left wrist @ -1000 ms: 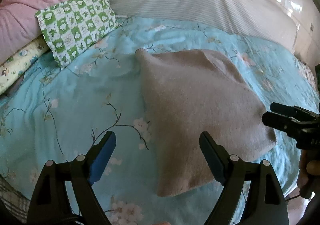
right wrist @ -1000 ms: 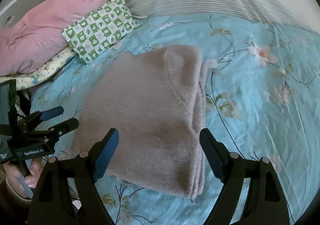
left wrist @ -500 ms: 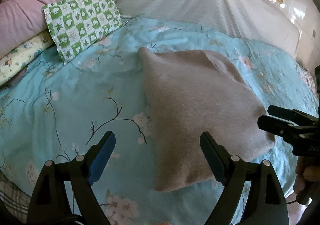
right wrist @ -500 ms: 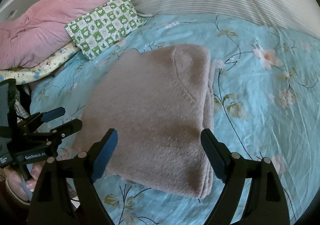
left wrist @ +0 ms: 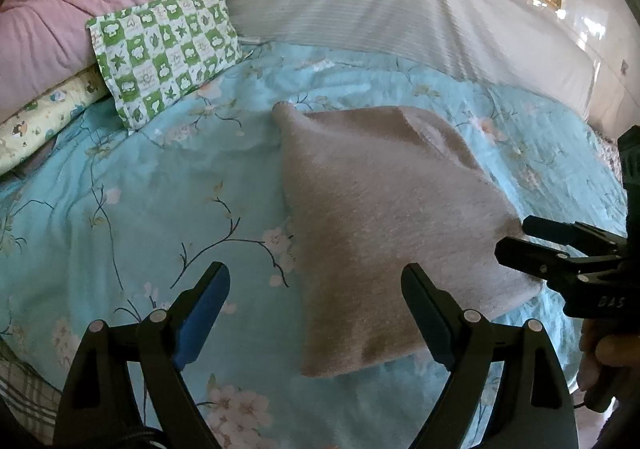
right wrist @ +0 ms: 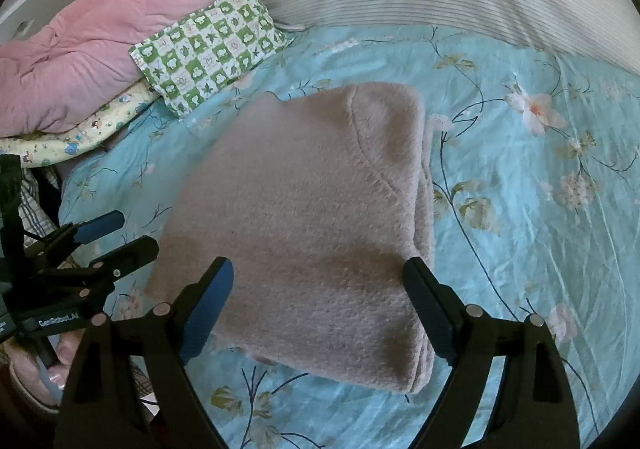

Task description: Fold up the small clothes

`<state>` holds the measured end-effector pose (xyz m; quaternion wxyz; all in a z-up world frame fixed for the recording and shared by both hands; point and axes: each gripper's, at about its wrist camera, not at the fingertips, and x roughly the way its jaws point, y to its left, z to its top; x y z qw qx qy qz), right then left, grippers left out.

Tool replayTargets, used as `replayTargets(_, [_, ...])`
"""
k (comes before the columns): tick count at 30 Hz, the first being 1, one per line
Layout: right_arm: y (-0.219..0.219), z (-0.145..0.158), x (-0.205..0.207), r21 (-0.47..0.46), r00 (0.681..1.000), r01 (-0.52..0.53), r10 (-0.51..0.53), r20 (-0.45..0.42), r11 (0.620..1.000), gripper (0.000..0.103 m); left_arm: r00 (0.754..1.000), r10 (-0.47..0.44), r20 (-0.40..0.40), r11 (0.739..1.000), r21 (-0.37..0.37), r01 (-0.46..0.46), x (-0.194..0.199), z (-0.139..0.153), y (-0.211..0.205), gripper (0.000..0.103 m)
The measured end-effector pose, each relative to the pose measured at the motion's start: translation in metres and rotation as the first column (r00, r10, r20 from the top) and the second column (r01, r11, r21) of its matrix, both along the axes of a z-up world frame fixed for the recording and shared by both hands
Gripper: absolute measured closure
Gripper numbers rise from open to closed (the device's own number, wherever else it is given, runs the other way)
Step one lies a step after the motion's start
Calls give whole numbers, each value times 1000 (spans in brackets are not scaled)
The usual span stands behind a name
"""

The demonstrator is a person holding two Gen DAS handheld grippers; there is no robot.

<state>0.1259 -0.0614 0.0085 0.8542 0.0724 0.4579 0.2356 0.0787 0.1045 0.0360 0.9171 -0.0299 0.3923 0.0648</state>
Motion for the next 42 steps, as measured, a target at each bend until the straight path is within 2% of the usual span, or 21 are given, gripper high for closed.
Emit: replayTargets(42, [-3, -2, 2, 7, 1000, 2, -2, -4, 1000, 14, 1000, -7, 13, 1000, 12, 6, -2, 3, -5, 12])
